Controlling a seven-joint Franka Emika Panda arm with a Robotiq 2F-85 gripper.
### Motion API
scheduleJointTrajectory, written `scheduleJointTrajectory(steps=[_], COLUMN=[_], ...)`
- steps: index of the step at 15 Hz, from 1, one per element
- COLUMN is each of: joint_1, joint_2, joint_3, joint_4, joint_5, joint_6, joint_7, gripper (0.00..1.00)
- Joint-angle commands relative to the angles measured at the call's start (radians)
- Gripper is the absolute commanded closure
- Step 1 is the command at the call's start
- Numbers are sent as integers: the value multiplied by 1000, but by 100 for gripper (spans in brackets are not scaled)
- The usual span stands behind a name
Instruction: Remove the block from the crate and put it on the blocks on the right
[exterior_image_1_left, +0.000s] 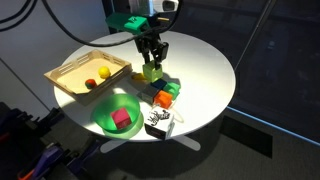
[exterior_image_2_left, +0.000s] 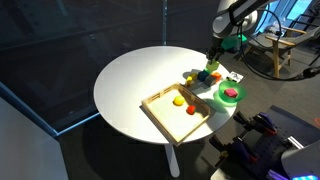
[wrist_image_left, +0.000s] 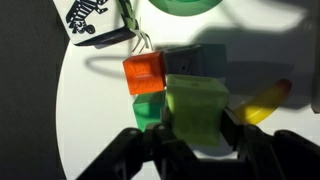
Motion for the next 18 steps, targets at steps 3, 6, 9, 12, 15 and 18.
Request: scheduleJointTrajectory(steps=[3,6,9,12,15,18], joint_1=[-20,-26,-30,-30,-31,-32], joint_2=[87,113,131,146,156,157], joint_3=[5,7,11,12,13,14], joint_4=[92,111,120,126,131,131], joint_5=[6,8,13,12,13,13], joint_6=[-17,-23,-34,-43,-51,-56], joint_7=[8,3,-2,-1,-3,-5], gripper=[73,73,73,73,73,24])
